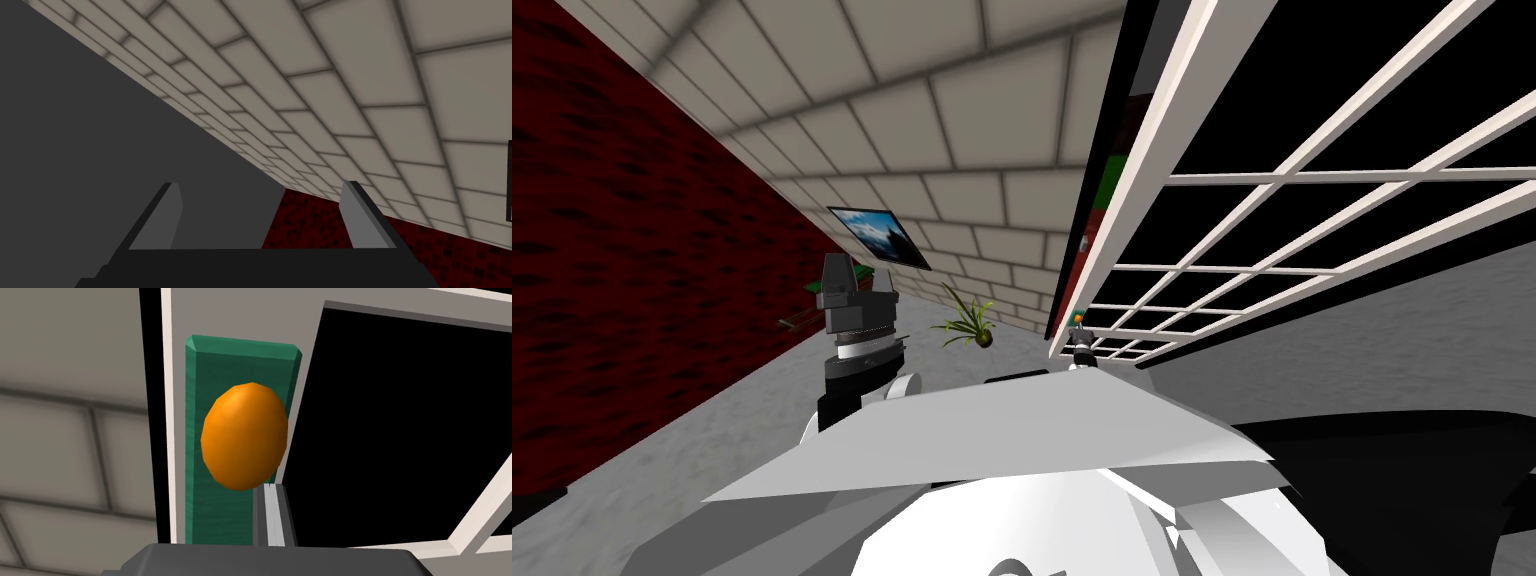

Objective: Pull the door open

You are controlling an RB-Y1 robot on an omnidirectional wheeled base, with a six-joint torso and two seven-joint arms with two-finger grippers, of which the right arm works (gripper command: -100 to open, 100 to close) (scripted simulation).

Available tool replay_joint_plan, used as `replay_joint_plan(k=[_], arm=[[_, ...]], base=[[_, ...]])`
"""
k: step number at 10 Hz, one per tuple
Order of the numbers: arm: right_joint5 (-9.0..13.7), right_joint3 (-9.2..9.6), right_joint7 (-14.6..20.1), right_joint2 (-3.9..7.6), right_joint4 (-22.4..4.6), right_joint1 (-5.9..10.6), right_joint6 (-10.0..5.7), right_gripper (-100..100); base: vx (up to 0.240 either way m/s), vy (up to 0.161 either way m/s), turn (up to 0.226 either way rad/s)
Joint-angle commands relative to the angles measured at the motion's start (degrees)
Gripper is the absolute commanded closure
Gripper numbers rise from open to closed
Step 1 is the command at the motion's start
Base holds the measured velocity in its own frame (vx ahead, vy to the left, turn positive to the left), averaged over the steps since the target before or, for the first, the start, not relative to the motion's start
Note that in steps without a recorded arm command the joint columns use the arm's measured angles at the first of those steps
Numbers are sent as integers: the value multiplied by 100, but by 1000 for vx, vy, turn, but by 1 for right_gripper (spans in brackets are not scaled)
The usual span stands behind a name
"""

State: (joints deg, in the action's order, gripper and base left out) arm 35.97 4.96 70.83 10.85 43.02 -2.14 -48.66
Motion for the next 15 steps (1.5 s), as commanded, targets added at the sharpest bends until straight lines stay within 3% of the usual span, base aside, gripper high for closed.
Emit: replay_joint_plan(k=[1,4,5,7,8,12,13,15], arm=[[36,72,218,-56,45,148,-57,-100],[112,78,378,-84,72,152,-52,-100],[148,16,358,-40,-40,75,23,-100],[223,-105,291,23,-21,245,369,-100],[238,-131,268,34,-1,296,462,-100],[238,-131,268,34,-41,296,462,-100],[271,-186,221,58,41,401,652,-100],[287,-213,198,69,62,452,744,-100]], base=[[-69,-11,17],[-55,-10,7],[-4,-25,-43],[-13,-5,-95],[-15,23,-50],[-1,4,8],[-1,12,-50],[-8,17,-31]])
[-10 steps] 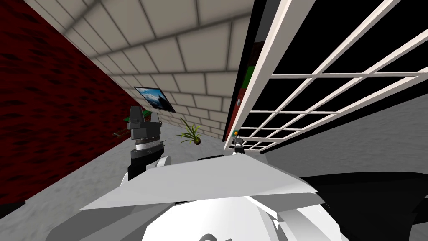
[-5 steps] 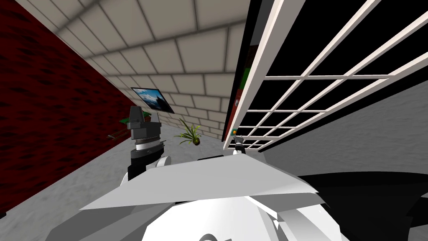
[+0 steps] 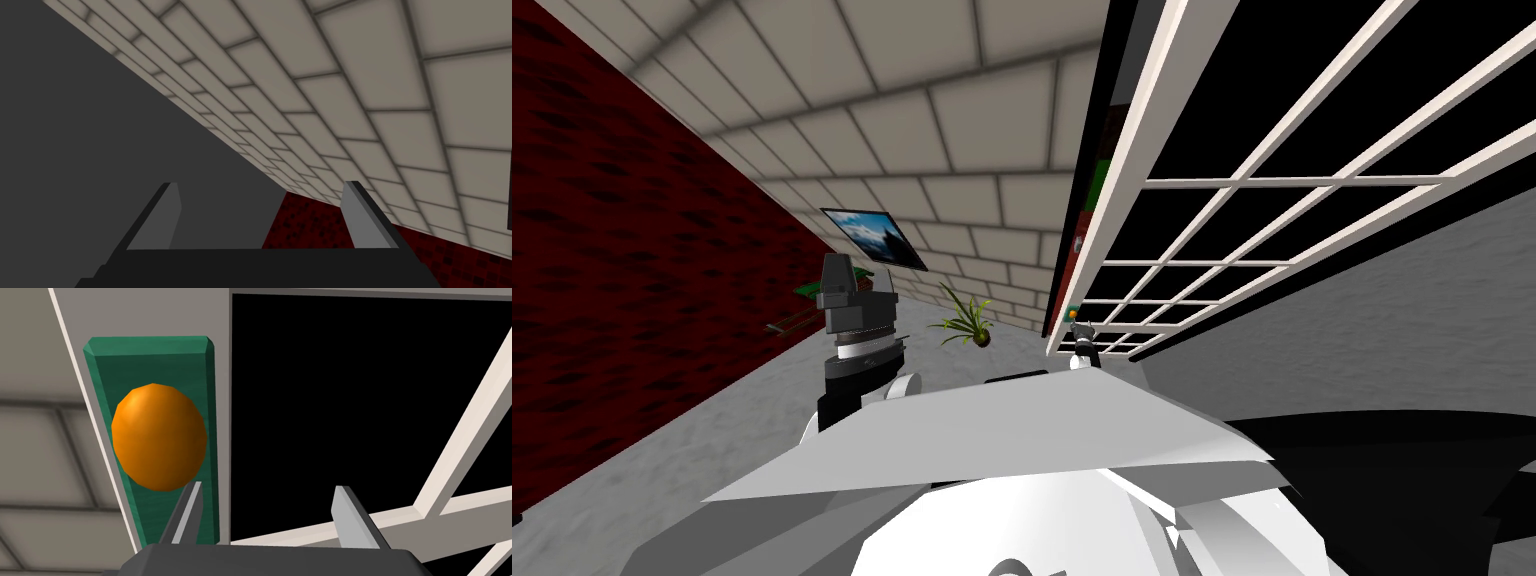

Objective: Pull the door open

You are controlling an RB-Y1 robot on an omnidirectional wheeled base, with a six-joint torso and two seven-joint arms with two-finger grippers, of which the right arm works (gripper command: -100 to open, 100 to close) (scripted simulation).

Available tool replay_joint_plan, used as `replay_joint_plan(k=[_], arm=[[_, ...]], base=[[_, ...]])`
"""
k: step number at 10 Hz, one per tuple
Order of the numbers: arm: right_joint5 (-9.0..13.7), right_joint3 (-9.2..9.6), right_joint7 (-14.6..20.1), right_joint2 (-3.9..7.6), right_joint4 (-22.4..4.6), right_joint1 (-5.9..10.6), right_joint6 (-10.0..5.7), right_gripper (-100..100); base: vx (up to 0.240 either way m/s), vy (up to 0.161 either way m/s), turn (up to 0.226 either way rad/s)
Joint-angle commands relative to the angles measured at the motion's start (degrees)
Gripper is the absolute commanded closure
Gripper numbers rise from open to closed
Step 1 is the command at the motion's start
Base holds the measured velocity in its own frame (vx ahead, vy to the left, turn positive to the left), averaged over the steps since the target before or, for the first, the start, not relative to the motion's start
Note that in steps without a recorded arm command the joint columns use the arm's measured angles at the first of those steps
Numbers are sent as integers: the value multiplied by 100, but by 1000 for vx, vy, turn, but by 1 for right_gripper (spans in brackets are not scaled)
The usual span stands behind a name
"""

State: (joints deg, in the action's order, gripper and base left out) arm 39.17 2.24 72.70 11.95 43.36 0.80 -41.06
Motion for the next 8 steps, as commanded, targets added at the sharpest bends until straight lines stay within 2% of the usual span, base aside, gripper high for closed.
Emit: replay_joint_plan(k=[1,2,3,7,8], arm=[[-33,59,11,-41,27,158,-16,-100],[-5,12,-30,-20,64,249,149,-100],[7,-8,-46,-12,79,287,217,-100],[16,-23,-60,-5,91,316,270,-100],[16,-23,-60,-5,-84,316,270,-100]], base=[[0,0,0],[-13,12,-25],[-19,23,-28],[-1,5,-7],[1,-3,22]])
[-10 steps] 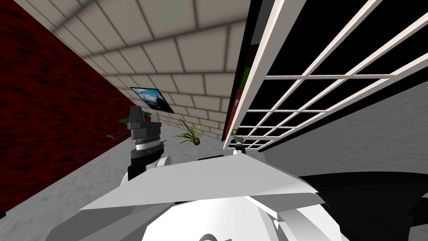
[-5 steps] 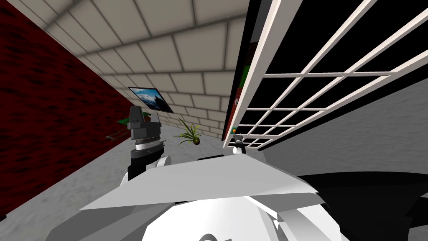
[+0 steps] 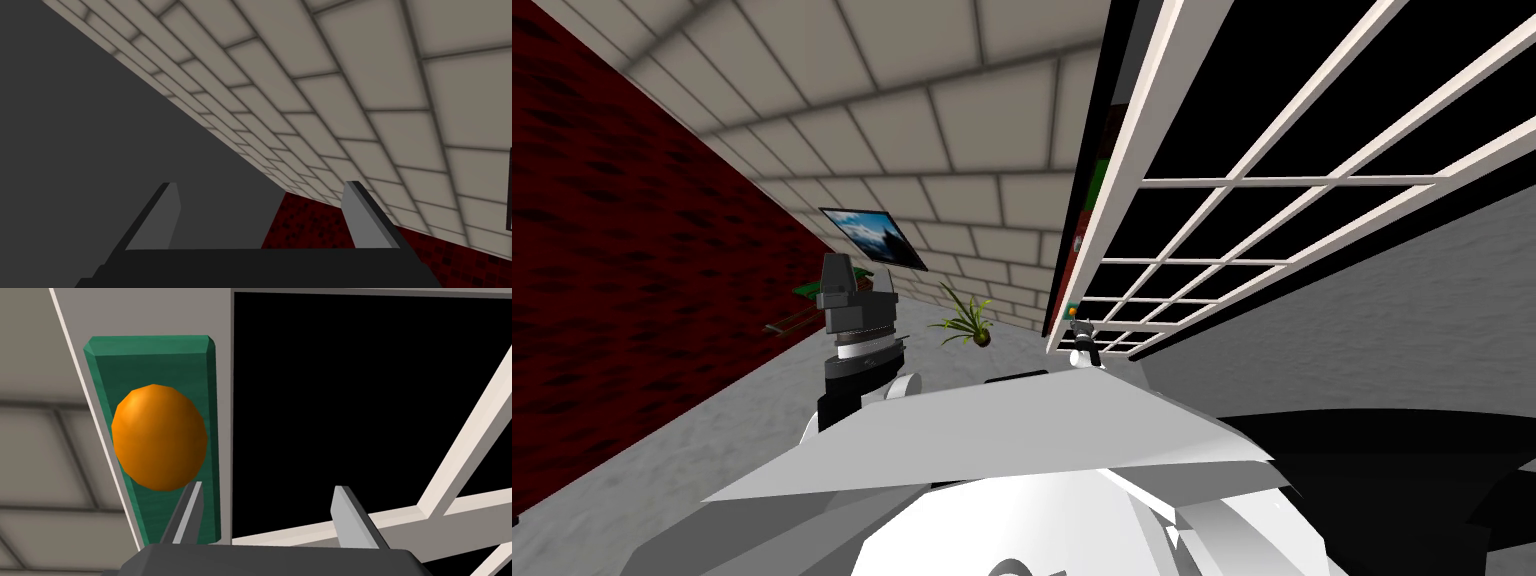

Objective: Pull the door open

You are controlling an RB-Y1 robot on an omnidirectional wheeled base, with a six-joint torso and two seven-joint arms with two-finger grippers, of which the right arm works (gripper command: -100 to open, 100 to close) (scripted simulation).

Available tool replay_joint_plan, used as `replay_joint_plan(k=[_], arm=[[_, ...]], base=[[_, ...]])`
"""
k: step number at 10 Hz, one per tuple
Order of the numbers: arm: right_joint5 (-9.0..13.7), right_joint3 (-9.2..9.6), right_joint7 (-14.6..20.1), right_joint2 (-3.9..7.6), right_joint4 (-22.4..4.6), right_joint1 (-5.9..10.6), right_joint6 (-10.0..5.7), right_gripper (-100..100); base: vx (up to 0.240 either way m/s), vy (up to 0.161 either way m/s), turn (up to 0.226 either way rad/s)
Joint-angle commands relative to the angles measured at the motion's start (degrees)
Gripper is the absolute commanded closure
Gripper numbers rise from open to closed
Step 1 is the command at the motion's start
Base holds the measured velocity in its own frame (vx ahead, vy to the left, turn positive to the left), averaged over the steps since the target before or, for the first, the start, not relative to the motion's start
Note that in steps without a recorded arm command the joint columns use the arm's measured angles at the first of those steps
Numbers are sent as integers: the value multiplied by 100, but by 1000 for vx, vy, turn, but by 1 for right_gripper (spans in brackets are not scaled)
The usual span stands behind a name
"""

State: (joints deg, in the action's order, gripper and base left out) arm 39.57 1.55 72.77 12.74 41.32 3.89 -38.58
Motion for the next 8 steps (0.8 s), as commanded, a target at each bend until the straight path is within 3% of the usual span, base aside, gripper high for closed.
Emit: replay_joint_plan(k=[1,3,4,8], arm=[[-25,46,-66,-84,286,7,22,-100],[9,-23,-88,-18,199,-81,99,-100],[9,-23,-88,-18,199,-81,99,100],[9,-23,-88,-18,199,-81,99,100]], base=[[4,-2,-13],[1,-13,-34],[4,-14,15],[-4,13,7]])
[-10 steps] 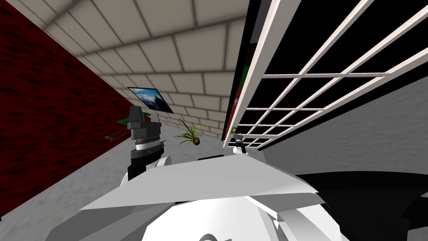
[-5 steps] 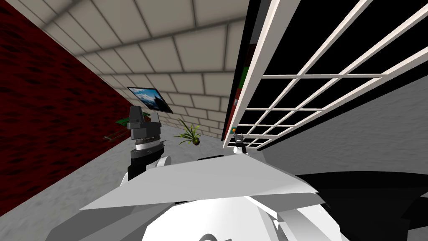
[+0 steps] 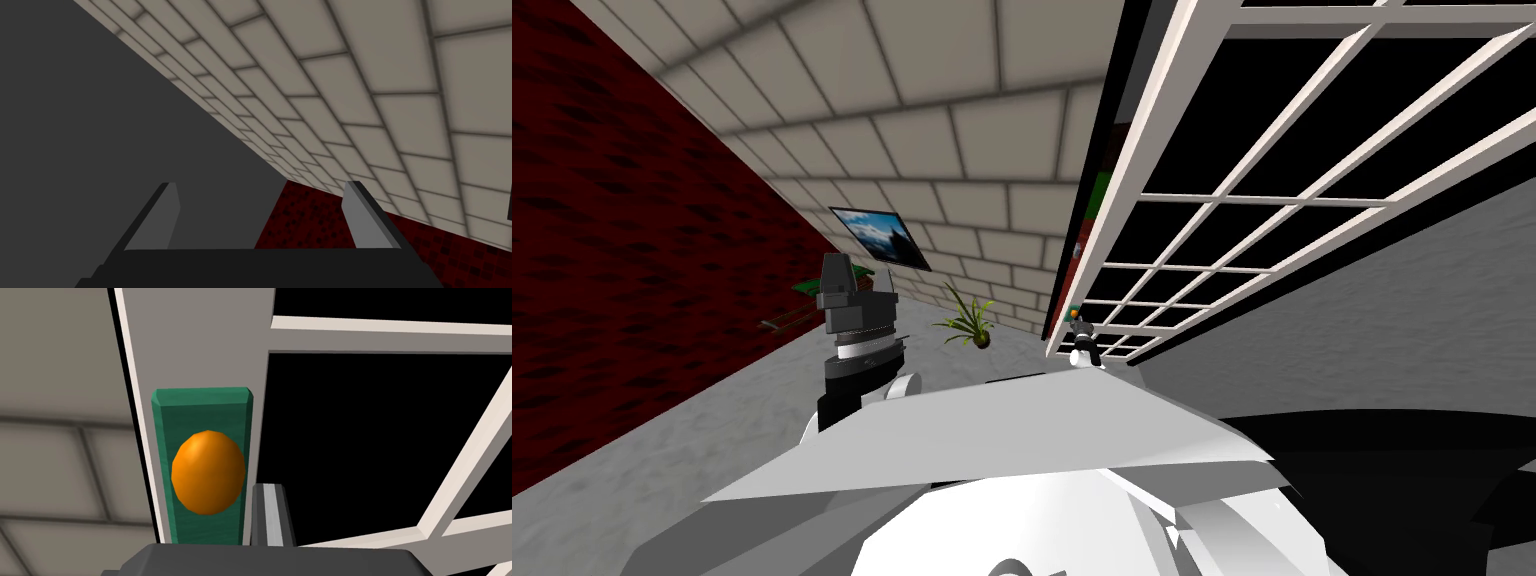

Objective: Pull the door open

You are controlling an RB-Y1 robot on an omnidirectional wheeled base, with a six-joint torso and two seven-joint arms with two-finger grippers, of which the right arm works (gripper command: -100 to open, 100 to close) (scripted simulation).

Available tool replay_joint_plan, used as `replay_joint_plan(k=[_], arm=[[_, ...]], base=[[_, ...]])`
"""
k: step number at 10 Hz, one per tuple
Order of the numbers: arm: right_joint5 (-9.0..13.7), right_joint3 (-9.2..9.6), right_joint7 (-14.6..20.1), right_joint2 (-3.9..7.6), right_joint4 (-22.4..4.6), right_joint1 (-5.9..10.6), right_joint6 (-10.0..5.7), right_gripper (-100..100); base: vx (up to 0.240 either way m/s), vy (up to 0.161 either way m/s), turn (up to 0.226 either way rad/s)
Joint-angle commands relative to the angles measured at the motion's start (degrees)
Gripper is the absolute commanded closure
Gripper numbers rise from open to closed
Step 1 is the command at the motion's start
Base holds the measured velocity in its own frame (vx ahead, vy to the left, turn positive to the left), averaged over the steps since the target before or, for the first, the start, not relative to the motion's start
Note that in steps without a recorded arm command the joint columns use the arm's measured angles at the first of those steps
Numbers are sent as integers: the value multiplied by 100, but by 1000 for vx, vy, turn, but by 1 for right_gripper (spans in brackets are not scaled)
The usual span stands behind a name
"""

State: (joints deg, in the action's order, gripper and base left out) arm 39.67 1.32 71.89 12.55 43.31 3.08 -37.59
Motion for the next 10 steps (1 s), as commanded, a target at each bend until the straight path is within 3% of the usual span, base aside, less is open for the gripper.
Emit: replay_joint_plan(k=[1,2,10], arm=[[0,0,0,1,0,0,0,100],[-59,127,91,-3,21,-70,-171,-100],[-354,765,547,-22,128,-421,-1030,-100]], base=[[0,0,0],[-81,-7,131],[-148,-37,119]])
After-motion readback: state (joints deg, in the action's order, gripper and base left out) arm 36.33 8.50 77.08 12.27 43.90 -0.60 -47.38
